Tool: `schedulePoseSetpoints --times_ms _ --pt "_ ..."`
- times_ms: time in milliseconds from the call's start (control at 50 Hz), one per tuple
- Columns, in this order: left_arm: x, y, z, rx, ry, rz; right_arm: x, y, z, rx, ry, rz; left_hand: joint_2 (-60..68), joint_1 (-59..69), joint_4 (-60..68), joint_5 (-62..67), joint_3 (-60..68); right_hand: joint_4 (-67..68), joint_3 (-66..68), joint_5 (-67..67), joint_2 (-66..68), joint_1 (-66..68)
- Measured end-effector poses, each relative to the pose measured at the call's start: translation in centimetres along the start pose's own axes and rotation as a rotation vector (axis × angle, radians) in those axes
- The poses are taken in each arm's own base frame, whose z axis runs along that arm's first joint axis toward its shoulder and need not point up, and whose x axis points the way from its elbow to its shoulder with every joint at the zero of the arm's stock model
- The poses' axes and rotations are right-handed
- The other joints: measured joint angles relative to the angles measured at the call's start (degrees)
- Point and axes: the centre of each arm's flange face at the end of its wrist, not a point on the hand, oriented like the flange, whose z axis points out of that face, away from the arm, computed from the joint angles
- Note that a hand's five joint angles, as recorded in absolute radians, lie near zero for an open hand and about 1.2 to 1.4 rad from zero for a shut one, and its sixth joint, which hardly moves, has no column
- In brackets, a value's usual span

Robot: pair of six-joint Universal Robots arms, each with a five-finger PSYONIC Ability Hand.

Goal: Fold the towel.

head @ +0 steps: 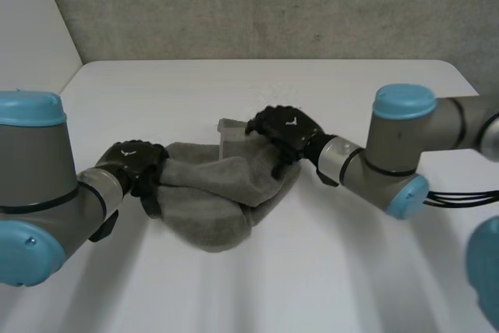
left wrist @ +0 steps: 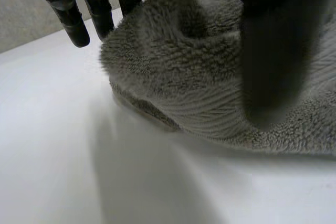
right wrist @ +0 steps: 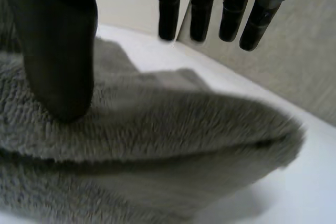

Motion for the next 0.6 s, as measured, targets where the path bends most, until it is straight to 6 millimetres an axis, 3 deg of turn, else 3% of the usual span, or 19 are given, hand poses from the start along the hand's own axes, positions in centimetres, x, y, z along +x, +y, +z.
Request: schedulePoseSetpoints --times_ms 140,200,360,460,540,600 --pt "0.0 0.0 0.6 0.018 -0.002 -0.002 0.0 1.9 1.1 -0.019 -0.002 -0.005 45.1 45.6 0.0 45.3 0.0 0.0 0.0 32.8 35.7 35.1" --pt "0.0 -0.5 0.7 0.037 -0.004 -0.002 0.1 1.4 1.0 -0.009 0.006 -0.021 45.9 46.4 0.0 46.6 0.0 0.0 0.0 44.7 44.2 46.4" --pt "-0.4 -2.7 0.3 0.116 -0.015 -0.002 1.5 -3.5 -0.5 0.095 0.087 -0.099 45.9 46.4 0.0 46.6 0.0 0.0 0.0 45.5 44.4 46.6" --pt "-0.5 -4.8 -0.7 0.185 -0.018 0.001 3.7 -7.7 -4.0 0.171 0.205 -0.160 45.9 46.4 0.0 46.8 0.0 0.0 0.0 45.5 44.4 46.6" --pt "-0.3 -5.2 -1.5 0.202 -0.011 0.005 4.9 -8.9 -7.0 0.167 0.279 -0.190 45.9 46.4 0.0 46.8 0.0 0.0 0.0 45.5 44.8 46.6" --pt "0.6 -4.2 -2.4 0.176 0.020 0.015 5.6 -8.4 -11.7 0.097 0.363 -0.220 46.2 46.4 0.0 46.8 0.0 0.0 0.0 45.5 45.0 46.6"
